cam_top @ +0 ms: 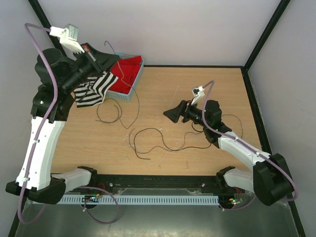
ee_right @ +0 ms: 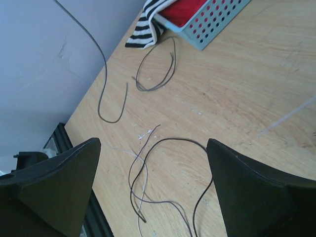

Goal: Zip-tie the wires
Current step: Pick up the cable at the center of the board.

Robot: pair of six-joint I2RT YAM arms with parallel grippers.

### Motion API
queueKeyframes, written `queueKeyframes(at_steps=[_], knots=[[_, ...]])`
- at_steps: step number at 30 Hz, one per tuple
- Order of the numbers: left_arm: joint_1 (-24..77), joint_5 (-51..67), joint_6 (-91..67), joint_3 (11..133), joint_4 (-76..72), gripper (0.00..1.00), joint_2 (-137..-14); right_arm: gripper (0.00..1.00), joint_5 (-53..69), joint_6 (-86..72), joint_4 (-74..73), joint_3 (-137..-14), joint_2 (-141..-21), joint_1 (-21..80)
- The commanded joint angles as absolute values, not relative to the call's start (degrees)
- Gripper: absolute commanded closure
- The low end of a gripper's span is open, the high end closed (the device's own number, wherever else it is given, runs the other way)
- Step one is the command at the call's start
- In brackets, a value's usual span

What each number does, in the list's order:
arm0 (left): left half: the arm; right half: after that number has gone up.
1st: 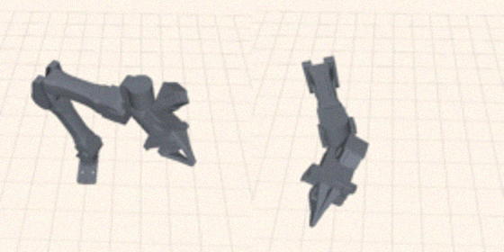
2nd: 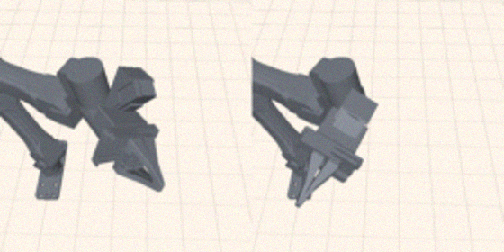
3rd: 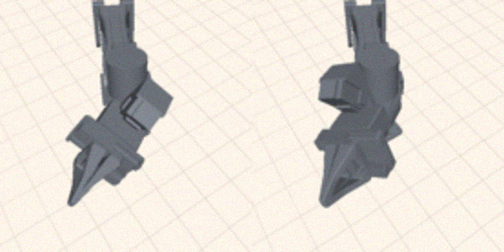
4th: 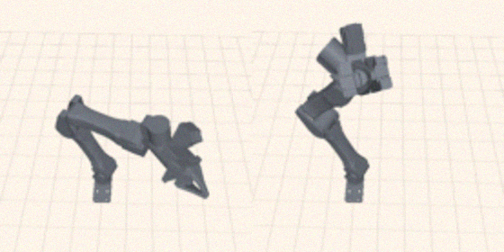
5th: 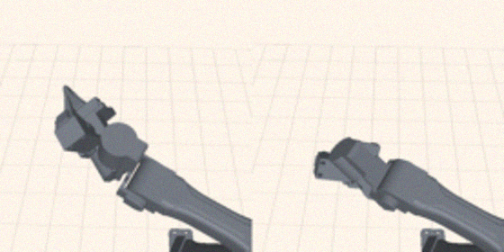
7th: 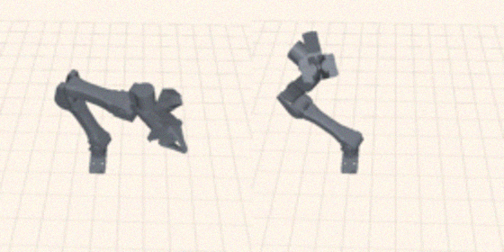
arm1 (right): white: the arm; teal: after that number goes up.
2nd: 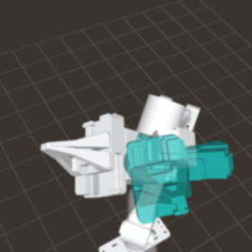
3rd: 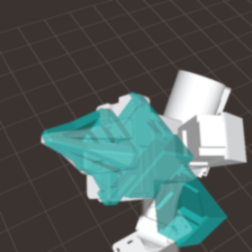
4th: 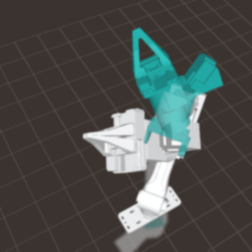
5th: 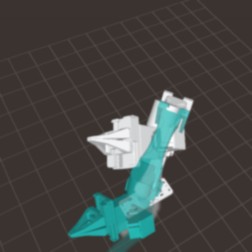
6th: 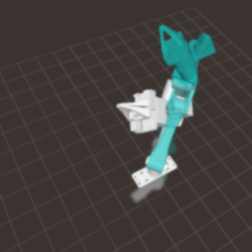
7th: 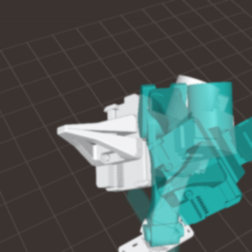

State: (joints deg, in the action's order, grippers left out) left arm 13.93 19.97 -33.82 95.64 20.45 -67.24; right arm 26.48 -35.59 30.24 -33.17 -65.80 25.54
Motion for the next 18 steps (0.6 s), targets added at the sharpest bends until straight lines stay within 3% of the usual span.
queueKeyframes(at_steps=[1,14,18], knots=[[17.17,17.68,-34.73,98.42,16.73,1.0,-67.61,0.01,25.65,-37.04,35.0,-35.07,-68.69,28.66],[25.79,12.75,-34.1,102.74,14.55,1.0,-69.43,0.01,20.23,-40.07,40.4,-37.22,-75.47,34.18],[27.26,12.51,-34.36,103.72,14.24,1.0,-69.69,0.01,15.1,-41.49,32.09,-39.92,-77.66,34.19]])
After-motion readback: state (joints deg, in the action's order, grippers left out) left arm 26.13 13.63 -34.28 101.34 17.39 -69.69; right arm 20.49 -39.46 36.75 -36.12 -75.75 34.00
